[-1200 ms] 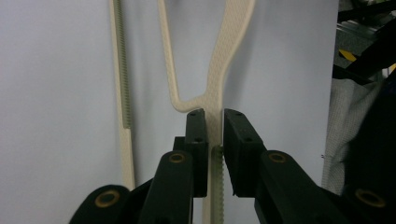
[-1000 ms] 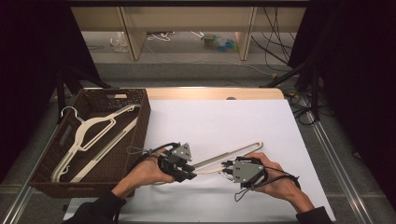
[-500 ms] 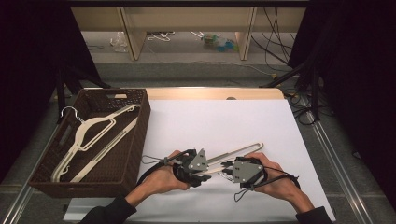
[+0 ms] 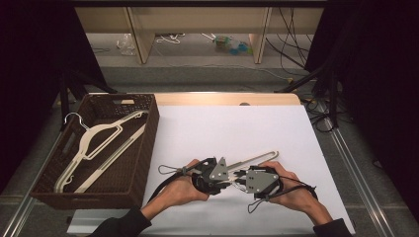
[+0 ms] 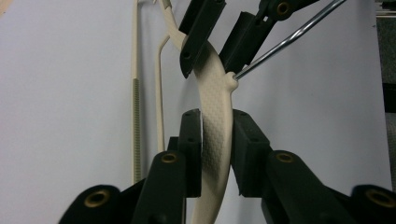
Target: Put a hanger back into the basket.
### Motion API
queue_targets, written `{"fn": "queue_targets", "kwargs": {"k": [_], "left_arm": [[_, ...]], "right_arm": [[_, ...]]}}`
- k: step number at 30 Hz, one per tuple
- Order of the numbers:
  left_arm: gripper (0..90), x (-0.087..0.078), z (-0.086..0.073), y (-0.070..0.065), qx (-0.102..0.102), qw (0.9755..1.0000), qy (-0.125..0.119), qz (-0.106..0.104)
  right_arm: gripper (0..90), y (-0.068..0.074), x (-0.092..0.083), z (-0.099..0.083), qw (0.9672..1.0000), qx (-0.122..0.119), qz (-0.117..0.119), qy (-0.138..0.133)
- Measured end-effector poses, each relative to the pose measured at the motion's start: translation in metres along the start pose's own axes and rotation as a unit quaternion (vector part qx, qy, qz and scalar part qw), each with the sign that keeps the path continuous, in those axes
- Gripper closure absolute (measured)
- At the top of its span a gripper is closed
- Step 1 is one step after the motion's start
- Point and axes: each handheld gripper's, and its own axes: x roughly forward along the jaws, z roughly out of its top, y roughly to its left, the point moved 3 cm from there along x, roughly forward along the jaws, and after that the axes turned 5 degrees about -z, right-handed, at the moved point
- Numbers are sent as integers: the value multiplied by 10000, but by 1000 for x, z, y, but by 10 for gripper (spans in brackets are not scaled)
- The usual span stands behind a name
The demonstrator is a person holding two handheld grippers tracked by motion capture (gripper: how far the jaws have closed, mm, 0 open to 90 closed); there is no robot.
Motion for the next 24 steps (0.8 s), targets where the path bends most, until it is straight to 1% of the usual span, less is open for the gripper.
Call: {"fn": "queue_targets", "kwargs": {"k": [1,2,3,4,5,7,8,9,10,11,12,13,14,15,16,17,18,19,20,21,22,24], "left_arm": [[772,-2,0,1,127,9998,119,-4],[777,-2,1,1,175,9998,83,12],[779,-1,1,1,215,9997,105,7],[782,-1,2,0,144,9999,46,42],[785,-1,2,0,160,9998,66,45],[788,-1,2,0,184,9998,77,55],[790,-2,2,1,180,9998,66,85],[792,-3,2,1,118,9999,65,83],[794,-5,2,2,132,9998,58,104],[797,-6,2,4,125,9999,51,90],[799,-7,3,5,146,9999,19,53],[802,-9,3,7,188,9998,33,58],[804,-10,3,8,122,9999,-60,98],[808,-11,3,9,91,9999,-109,90],[810,-12,4,11,104,9998,-175,26],[813,-14,4,15,188,9997,-168,-4],[817,-13,5,16,219,9993,-288,-106],[820,-18,3,17,-106,9994,-224,240],[823,-19,3,19,-134,9993,-249,243],[827,-21,2,21,-178,9992,-269,253],[831,-23,2,23,-198,9990,-279,293],[839,-25,1,26,-297,9985,-347,290]], "right_arm": [[778,0,0,0,10000,-1,4,0],[776,0,0,0,10000,2,4,-13],[775,0,0,0,10000,51,-20,-22],[774,-1,0,0,10000,33,0,-28],[771,-1,-1,0,10000,44,-29,-8],[752,-1,-1,0,10000,38,-13,-28],[731,-1,-1,0,10000,65,-13,-55],[699,-2,-2,0,9999,98,-48,-50],[674,-3,-3,0,9999,130,-56,-75],[637,-3,-5,0,9998,185,-81,-33],[603,-3,-7,0,9995,265,-133,-91],[575,0,-9,0,9987,497,-58,-86],[550,-1,-12,-1,9984,540,-112,-100],[521,-4,-14,-1,9978,612,-228,-117],[509,-6,-17,-2,9969,708,-315,-151],[490,-8,-20,-3,9961,776,-362,-208],[466,-11,-23,-4,9942,926,-486,-266],[454,-12,-26,-4,9929,1046,-489,-290],[444,-13,-28,-5,9913,1143,-560,-324],[434,-14,-31,-6,9903,1216,-583,-335],[427,-15,-33,-7,9894,1263,-637,-331],[420,-15,-37,-8,9883,1326,-675,-326]]}}
